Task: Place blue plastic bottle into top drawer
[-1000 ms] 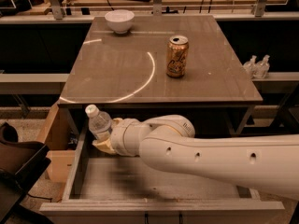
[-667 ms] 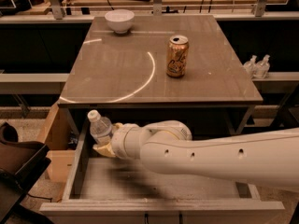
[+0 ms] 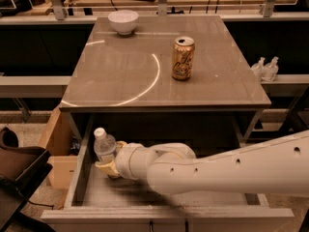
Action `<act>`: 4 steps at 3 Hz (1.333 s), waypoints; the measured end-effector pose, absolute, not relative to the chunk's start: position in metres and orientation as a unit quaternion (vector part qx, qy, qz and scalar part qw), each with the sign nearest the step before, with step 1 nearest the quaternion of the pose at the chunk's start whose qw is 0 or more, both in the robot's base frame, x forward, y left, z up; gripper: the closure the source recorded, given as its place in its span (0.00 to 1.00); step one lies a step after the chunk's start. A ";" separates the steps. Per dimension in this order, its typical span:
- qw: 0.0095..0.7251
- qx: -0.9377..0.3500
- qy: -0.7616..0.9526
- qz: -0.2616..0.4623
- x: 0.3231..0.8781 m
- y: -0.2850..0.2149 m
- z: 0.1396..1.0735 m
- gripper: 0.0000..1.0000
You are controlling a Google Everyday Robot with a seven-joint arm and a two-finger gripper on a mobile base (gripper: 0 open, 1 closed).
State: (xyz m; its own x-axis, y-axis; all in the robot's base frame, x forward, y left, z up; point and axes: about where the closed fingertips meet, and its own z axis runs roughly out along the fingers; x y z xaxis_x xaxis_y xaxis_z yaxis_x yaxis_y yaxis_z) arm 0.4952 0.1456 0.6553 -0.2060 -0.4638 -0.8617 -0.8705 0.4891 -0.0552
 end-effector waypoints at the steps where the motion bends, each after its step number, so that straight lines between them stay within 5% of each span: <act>1: 0.438 -0.437 0.746 0.248 0.490 0.148 0.645 1.00; 4: 0.438 -0.438 0.745 0.249 0.490 0.150 0.652 0.36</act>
Offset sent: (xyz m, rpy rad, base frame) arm -0.0054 0.0028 -0.0118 0.0328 0.0311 -0.0049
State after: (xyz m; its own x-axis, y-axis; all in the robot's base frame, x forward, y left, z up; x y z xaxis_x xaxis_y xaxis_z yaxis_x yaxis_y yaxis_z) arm 0.4896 0.1497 0.6520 -0.2329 -0.4346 -0.8700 -0.8700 0.4928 -0.0132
